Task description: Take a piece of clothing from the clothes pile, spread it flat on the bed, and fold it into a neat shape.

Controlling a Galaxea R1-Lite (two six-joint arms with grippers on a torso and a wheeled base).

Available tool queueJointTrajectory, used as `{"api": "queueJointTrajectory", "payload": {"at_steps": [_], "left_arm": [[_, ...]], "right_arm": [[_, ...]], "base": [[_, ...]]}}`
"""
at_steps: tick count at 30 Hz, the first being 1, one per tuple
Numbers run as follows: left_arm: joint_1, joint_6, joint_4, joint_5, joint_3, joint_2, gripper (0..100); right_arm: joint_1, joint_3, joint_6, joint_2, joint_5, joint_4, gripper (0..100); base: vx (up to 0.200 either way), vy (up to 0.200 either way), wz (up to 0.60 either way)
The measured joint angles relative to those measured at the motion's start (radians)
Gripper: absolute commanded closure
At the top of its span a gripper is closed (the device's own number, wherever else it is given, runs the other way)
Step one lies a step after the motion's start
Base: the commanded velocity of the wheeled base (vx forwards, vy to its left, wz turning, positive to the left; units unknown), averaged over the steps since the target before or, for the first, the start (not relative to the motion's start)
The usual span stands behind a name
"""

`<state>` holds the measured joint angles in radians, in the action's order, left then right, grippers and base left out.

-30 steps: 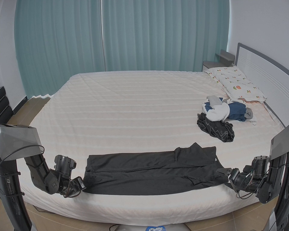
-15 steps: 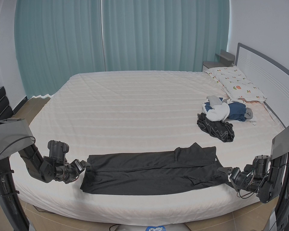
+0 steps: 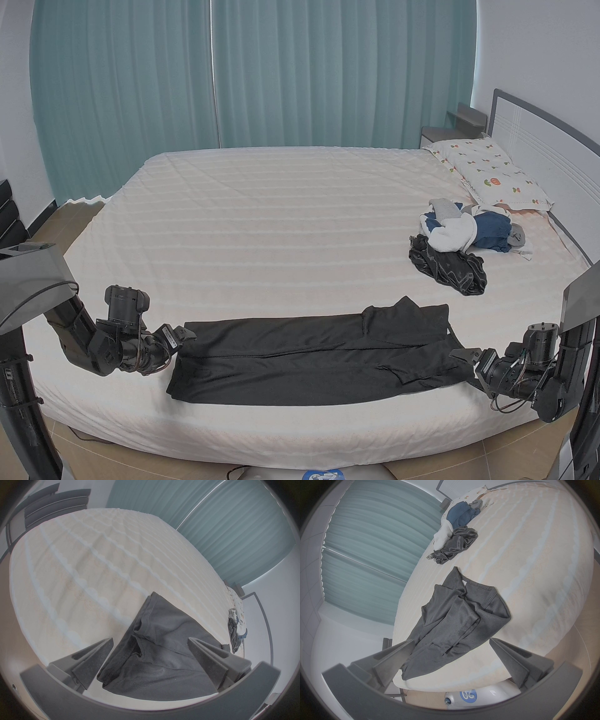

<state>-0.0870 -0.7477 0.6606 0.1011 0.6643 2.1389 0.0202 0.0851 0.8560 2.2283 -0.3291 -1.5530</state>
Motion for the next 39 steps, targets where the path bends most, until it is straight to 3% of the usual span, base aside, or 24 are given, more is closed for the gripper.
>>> {"api": "queueJointTrajectory", "payload": {"at_steps": [9, 10, 16, 27, 39], "left_arm": [[-0.049, 0.000, 0.005, 0.004, 0.012, 0.043, 0], [-0.057, 0.001, 0.005, 0.003, 0.015, 0.050, 100], [-0.070, 0.002, 0.007, -0.018, 0.031, 0.079, 100], [-0.060, 0.001, 0.067, -0.133, 0.043, 0.119, 100], [-0.041, -0.004, 0.085, -0.139, 0.035, 0.140, 100]], "right_arm": [[-0.001, 0.000, 0.000, 0.001, 0.000, 0.000, 0], [-0.001, -0.001, 0.000, 0.001, 0.000, 0.000, 0], [0.000, -0.003, 0.000, 0.001, 0.000, 0.000, 0], [-0.003, 0.007, -0.048, -0.014, 0.001, 0.000, 0], [-0.005, 0.098, -0.125, -0.022, 0.001, 0.000, 0]], "base": [[0.000, 0.000, 0.00], [0.000, 0.000, 0.00], [0.000, 0.000, 0.00], [0.000, 0.000, 0.00], [0.000, 0.000, 0.00]]}}
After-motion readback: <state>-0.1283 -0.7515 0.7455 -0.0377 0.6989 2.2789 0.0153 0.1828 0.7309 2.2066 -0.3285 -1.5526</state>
